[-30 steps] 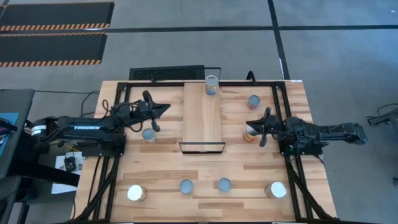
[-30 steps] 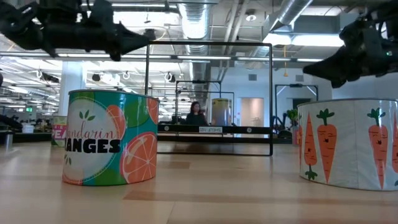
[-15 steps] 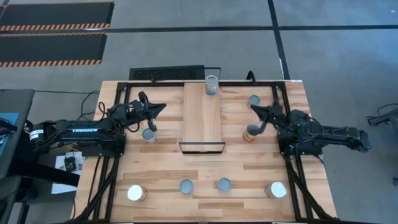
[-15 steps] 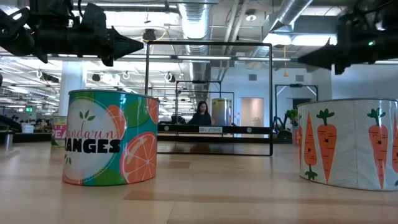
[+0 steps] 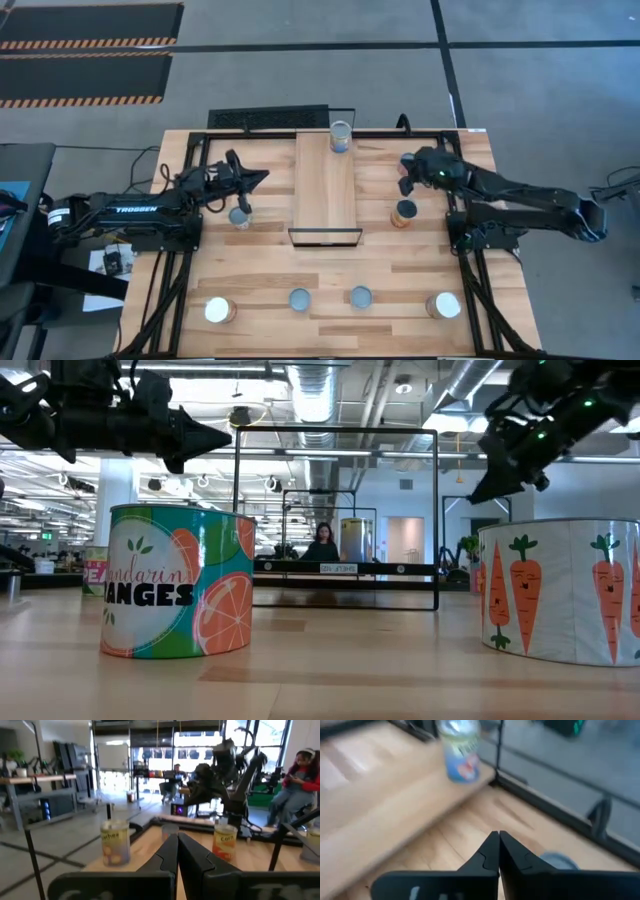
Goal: Pick and place cans onto a shelf
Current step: Put the blue corn can on the shelf
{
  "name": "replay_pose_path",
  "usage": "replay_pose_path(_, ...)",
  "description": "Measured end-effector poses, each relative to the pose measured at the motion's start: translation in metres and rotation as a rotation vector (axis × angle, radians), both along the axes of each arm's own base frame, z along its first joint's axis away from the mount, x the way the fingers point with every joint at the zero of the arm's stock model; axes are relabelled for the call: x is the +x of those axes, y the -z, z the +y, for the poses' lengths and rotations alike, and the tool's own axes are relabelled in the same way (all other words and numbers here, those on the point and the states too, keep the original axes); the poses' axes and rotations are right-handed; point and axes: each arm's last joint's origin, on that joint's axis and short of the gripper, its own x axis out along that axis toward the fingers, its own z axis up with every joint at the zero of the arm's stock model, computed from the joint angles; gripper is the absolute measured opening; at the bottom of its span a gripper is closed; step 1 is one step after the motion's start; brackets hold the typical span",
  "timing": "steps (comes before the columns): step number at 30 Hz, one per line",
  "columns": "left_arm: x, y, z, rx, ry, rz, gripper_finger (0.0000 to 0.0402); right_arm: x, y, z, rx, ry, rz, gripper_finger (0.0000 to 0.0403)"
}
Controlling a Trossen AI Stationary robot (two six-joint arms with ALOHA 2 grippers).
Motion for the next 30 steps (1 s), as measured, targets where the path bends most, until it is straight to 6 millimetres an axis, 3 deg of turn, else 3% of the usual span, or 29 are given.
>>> replay_pose_path(5,0.0,0.006,0.0,-0.03,-0.004,0.058,0.0,0.009,0.011,-0.02,0.16,0.126,0.118,0.0053)
replay_pose_path(13,0.0,0.01,0.0,-0.039,-0.005,0.092,0.0,0.026,0.031,-0.058,0.279,0.212,0.259,0.015)
replay_pose_path(17,0.0,0.012,0.0,-0.049,-0.004,0.11,0.0,0.034,0.036,-0.075,0.344,0.23,0.31,0.0175)
replay_pose_path(23,0.0,0.013,0.0,-0.053,-0.004,0.122,0.0,0.041,0.044,-0.098,0.397,0.273,0.383,0.0161)
replay_pose_path(30,0.001,0.013,0.0,-0.061,0.011,0.12,0.0,0.05,0.054,-0.111,0.448,0.283,0.397,0.0106)
